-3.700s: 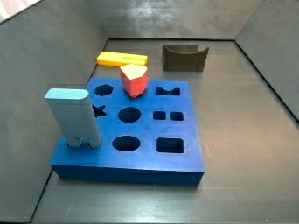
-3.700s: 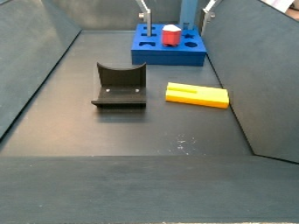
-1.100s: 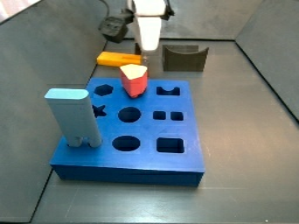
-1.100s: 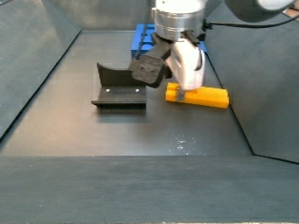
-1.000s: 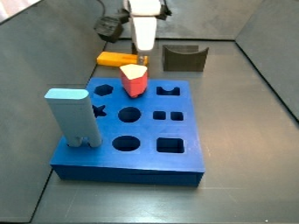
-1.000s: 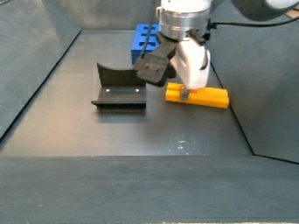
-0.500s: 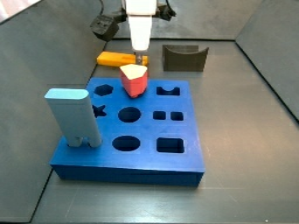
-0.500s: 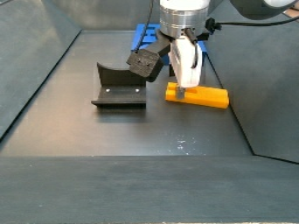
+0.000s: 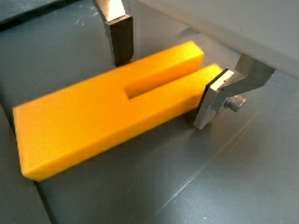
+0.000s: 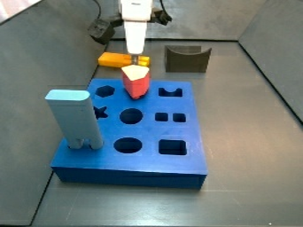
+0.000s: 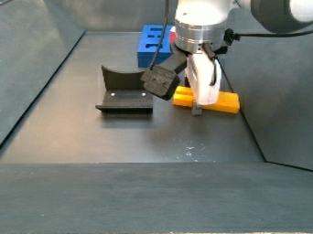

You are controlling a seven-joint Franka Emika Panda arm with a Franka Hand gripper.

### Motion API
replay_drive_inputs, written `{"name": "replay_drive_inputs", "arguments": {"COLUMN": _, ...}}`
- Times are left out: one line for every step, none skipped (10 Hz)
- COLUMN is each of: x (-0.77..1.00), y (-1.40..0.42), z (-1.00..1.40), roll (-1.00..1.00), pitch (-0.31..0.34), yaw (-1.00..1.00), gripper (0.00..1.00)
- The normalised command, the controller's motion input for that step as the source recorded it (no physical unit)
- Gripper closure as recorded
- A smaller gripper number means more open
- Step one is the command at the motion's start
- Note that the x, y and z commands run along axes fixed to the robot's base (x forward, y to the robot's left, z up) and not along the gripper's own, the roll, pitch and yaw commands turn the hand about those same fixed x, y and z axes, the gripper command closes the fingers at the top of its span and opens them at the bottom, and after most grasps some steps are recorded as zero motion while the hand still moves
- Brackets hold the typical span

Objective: Pick up the double-square object. Move up. Place the double-square object on the fixture. Regrasp the double-square object. Move to above the board. Insert the double-square object.
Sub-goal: Pick up the double-square object, then move up.

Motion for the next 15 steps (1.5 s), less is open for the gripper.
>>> {"name": "replay_drive_inputs", "arguments": {"x": 0.00, "y": 0.00, "z": 0.00, "roll": 0.00, "pitch": 0.000, "yaw": 0.00, "gripper": 1.00}}
{"name": "replay_drive_inputs", "arguments": {"x": 0.00, "y": 0.00, "z": 0.00, "roll": 0.00, "pitch": 0.000, "yaw": 0.00, "gripper": 1.00}}
{"name": "replay_drive_inputs", "arguments": {"x": 0.00, "y": 0.00, "z": 0.00, "roll": 0.00, "pitch": 0.000, "yaw": 0.00, "gripper": 1.00}}
{"name": "replay_drive_inputs", "arguments": {"x": 0.00, "y": 0.00, "z": 0.00, "roll": 0.00, "pitch": 0.000, "yaw": 0.00, "gripper": 1.00}}
{"name": "replay_drive_inputs", "arguments": {"x": 0.00, "y": 0.00, "z": 0.00, "roll": 0.00, "pitch": 0.000, "yaw": 0.00, "gripper": 1.00}}
{"name": "replay_drive_inputs", "arguments": {"x": 0.00, "y": 0.00, "z": 0.00, "roll": 0.00, "pitch": 0.000, "yaw": 0.00, "gripper": 1.00}}
{"name": "replay_drive_inputs", "arguments": {"x": 0.00, "y": 0.00, "z": 0.00, "roll": 0.00, "pitch": 0.000, "yaw": 0.00, "gripper": 1.00}}
{"name": "replay_drive_inputs", "arguments": {"x": 0.00, "y": 0.00, "z": 0.00, "roll": 0.00, "pitch": 0.000, "yaw": 0.00, "gripper": 1.00}}
{"name": "replay_drive_inputs", "arguments": {"x": 0.00, "y": 0.00, "z": 0.00, "roll": 0.00, "pitch": 0.000, "yaw": 0.00, "gripper": 1.00}}
{"name": "replay_drive_inputs", "arguments": {"x": 0.00, "y": 0.00, "z": 0.00, "roll": 0.00, "pitch": 0.000, "yaw": 0.00, "gripper": 1.00}}
{"name": "replay_drive_inputs", "arguments": {"x": 0.00, "y": 0.00, "z": 0.00, "roll": 0.00, "pitch": 0.000, "yaw": 0.00, "gripper": 1.00}}
{"name": "replay_drive_inputs", "arguments": {"x": 0.00, "y": 0.00, "z": 0.00, "roll": 0.00, "pitch": 0.000, "yaw": 0.00, "gripper": 1.00}}
{"name": "replay_drive_inputs", "arguments": {"x": 0.00, "y": 0.00, "z": 0.00, "roll": 0.00, "pitch": 0.000, "yaw": 0.00, "gripper": 1.00}}
{"name": "replay_drive_inputs", "arguments": {"x": 0.00, "y": 0.00, "z": 0.83, "roll": 0.00, "pitch": 0.000, "yaw": 0.00, "gripper": 1.00}}
{"name": "replay_drive_inputs", "arguments": {"x": -0.01, "y": 0.01, "z": 0.82, "roll": 0.00, "pitch": 0.005, "yaw": 0.04, "gripper": 1.00}}
